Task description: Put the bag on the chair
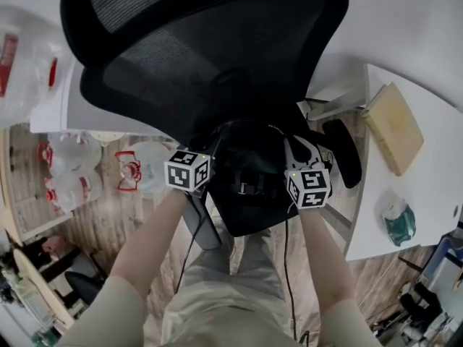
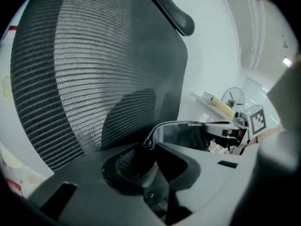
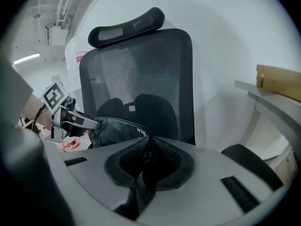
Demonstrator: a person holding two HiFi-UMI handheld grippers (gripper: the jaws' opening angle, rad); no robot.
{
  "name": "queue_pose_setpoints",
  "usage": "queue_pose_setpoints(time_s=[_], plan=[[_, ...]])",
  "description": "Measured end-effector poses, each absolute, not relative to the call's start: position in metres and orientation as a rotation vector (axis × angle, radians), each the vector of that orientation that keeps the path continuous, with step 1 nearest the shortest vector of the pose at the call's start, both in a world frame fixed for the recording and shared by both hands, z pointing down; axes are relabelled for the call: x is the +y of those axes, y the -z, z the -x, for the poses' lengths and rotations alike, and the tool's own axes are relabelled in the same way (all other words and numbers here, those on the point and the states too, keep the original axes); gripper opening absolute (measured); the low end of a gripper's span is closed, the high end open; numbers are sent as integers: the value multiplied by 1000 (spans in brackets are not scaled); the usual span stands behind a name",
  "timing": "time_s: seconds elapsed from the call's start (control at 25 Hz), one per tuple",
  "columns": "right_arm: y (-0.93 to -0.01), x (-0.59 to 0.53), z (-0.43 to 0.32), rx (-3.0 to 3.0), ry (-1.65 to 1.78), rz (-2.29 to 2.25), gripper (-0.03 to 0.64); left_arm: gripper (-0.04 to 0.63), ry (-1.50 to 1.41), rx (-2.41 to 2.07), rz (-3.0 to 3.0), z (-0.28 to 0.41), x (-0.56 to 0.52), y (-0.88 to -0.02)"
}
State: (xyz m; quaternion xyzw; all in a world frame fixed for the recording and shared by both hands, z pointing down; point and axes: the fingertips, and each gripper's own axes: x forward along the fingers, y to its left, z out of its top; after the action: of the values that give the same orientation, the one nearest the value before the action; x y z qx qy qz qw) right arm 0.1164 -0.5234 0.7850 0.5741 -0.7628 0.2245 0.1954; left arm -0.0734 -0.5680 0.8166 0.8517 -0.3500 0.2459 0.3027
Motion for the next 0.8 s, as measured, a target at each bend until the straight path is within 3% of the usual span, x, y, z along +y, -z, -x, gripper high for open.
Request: queue_pose_setpoints(time_s=[0.36, 0.52, 0.68, 0.8], plan=[[-811, -505, -116, -2070, -736, -1631, 57, 87, -711, -924, -2202, 72, -565, -837], [-820, -495, -121, -2023, -854, -1632, 135, 119, -734, -922, -2155, 68, -560, -837], [-814, -483, -122, -2002, -917, -1633, 225, 233, -721, -892, -2096, 64, -549, -833], [-801, -475, -116, -2001, -947, -1624, 277, 275, -755, -923, -2101, 69, -543, -824]])
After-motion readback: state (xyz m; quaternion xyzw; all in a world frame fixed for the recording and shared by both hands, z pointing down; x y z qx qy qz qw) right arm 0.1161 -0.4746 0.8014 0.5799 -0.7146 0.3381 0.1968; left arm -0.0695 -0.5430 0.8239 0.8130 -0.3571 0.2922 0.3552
